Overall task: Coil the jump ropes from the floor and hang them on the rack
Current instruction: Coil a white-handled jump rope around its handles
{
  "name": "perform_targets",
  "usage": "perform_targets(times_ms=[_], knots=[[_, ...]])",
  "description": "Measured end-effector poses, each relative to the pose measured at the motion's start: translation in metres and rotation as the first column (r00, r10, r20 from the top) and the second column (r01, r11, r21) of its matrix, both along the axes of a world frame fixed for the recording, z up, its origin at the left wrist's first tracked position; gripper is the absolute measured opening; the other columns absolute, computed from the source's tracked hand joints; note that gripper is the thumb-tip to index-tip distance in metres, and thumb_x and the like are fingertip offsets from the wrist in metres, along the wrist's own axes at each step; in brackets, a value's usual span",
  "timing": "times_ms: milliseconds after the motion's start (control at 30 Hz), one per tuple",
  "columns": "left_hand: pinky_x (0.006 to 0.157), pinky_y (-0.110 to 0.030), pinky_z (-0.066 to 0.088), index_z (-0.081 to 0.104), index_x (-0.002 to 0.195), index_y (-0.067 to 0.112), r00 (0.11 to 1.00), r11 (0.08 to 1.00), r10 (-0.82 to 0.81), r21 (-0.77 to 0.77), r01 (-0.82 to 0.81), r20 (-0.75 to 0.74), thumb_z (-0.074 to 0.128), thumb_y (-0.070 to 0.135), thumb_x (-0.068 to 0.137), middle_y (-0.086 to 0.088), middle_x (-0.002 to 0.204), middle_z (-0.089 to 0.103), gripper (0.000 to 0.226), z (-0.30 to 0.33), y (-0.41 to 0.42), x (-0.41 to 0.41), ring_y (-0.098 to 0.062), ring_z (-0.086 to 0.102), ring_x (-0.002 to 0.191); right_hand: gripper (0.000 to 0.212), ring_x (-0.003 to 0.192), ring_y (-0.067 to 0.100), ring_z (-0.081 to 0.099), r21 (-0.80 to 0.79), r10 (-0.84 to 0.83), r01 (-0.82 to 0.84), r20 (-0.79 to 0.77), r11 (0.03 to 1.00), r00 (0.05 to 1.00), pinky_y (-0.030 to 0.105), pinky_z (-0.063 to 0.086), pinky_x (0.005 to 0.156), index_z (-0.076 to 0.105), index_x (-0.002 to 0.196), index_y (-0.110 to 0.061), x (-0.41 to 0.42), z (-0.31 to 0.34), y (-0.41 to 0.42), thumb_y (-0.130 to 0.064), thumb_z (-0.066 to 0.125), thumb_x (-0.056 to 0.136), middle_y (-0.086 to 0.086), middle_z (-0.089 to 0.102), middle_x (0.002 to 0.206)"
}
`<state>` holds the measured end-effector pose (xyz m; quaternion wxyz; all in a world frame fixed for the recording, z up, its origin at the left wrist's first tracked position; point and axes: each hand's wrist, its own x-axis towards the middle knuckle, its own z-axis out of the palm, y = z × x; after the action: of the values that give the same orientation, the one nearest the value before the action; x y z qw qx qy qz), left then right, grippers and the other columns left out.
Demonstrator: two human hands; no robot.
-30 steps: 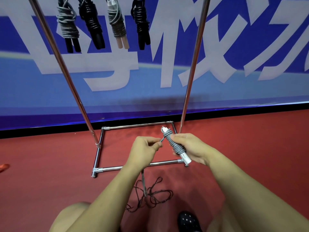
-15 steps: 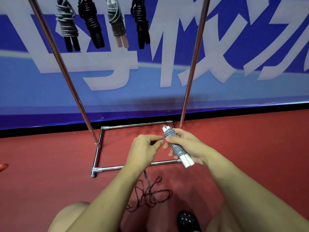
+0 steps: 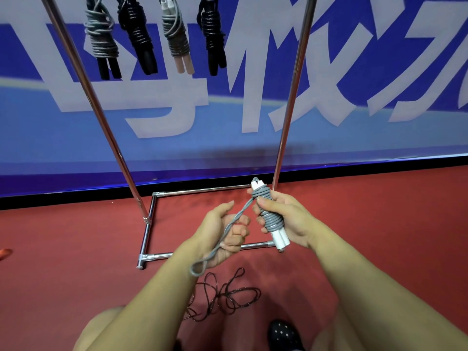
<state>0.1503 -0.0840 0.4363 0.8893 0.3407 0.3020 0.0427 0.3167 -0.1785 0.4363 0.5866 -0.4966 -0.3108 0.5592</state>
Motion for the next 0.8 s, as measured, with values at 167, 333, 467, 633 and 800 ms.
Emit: perform_targets(times_ms=[167,333,467,633,800], knots=[[0.036,-0.017,0.043,0.067,0.084,0.003,0.994,0.989,0.055,-0.14,-0.041,0.095,0.052,0.025,0.097,-0.005,0.066,0.063,0.03,0.006,0.001,-0.001,-0.009,0.051,0.039,0.047,0.064,0.016,0.06,0.029,-0.028,0.029,-0.018,0.999,0.999,0.029,0.054,0.057,0.056,0.139,-0.006,0.006,0.0,-0.002,-0.018,0.061,0.094,0.005,0.061,0.084],[0.041,-0.015,0.051,0.074,0.1,-0.003,0.994,0.994,0.106,-0.015,-0.106,0.001,0.059,0.015,0.099,-0.009,0.089,0.078,0.023,0.003,0.004,-0.001,-0.007,0.064,0.048,0.047,0.067,0.016,0.062,0.019,-0.021,0.021,-0.011,1.0,1.0,0.031,0.057,0.061,0.057,0.139,-0.008,0.008,-0.001,-0.001,-0.02,0.062,0.094,0.004,0.062,0.084],[0.042,-0.011,0.03,0.073,0.107,0.001,0.988,0.903,0.147,0.414,-0.113,-0.05,0.063,0.012,0.098,-0.011,0.101,0.079,0.017,-0.005,0.004,0.0,-0.003,0.042,0.048,0.048,0.077,0.021,0.068,0.002,-0.028,0.028,-0.036,1.0,0.999,0.043,0.064,0.078,0.058,0.137,-0.006,0.008,-0.002,0.0,-0.018,0.063,0.091,0.007,0.064,0.084],[0.059,-0.016,0.041,0.08,0.099,0.016,0.961,0.687,0.25,0.721,-0.092,-0.116,0.073,0.02,0.093,-0.001,0.089,0.08,0.01,-0.006,0.006,-0.003,-0.004,0.051,0.057,0.036,0.102,0.029,0.073,-0.056,-0.015,0.02,0.092,0.998,0.996,0.035,0.061,0.067,0.058,0.13,-0.004,0.008,-0.004,-0.001,-0.017,0.062,0.097,0.008,0.072,0.097],[0.07,-0.034,0.054,0.078,0.108,0.036,0.923,-0.017,0.34,0.98,0.197,-0.18,0.066,0.036,0.097,0.0,0.078,0.075,0.016,-0.018,0.008,-0.002,-0.022,0.067,0.073,0.027,0.079,0.02,0.073,-0.094,-0.074,0.084,0.105,0.992,0.992,0.031,0.06,0.062,0.062,0.125,-0.005,0.005,-0.003,0.002,-0.016,0.061,0.1,0.011,0.076,0.113]])
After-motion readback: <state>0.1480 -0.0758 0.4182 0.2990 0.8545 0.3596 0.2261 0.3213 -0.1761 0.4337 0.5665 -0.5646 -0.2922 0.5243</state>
